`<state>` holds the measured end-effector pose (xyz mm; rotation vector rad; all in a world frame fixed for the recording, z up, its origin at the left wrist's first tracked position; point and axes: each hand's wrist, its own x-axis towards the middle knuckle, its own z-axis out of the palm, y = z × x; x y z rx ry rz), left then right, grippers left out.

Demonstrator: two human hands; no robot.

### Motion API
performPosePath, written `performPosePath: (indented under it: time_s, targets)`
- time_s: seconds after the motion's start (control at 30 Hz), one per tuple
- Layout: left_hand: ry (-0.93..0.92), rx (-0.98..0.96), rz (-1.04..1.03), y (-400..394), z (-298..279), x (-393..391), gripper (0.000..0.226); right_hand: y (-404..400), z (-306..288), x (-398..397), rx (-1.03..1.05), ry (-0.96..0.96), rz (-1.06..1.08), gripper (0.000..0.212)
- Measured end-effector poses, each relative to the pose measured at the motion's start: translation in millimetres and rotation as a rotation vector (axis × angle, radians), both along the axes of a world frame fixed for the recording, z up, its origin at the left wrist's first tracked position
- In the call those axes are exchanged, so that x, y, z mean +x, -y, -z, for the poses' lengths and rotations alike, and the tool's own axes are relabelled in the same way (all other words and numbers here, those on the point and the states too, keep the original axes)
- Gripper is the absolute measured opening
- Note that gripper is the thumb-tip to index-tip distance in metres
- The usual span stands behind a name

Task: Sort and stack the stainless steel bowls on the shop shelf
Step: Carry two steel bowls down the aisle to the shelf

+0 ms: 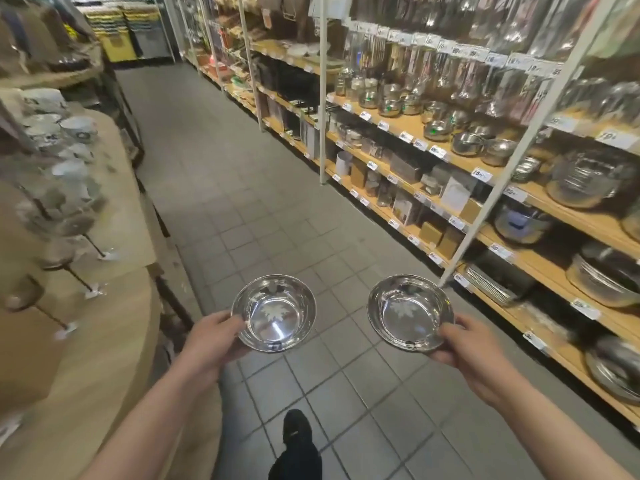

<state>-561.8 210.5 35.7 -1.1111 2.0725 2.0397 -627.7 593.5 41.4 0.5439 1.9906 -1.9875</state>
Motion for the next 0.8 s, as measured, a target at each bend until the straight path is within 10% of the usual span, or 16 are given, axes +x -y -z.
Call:
performPosePath:
  time_s: [0.8]
  targets:
    - [-0.024, 0.059, 0.250, 5.8, -5.3, -499.2, 0.008, 12.7, 5.4, -400.9, -0.035, 0.014, 0.275, 0.024]
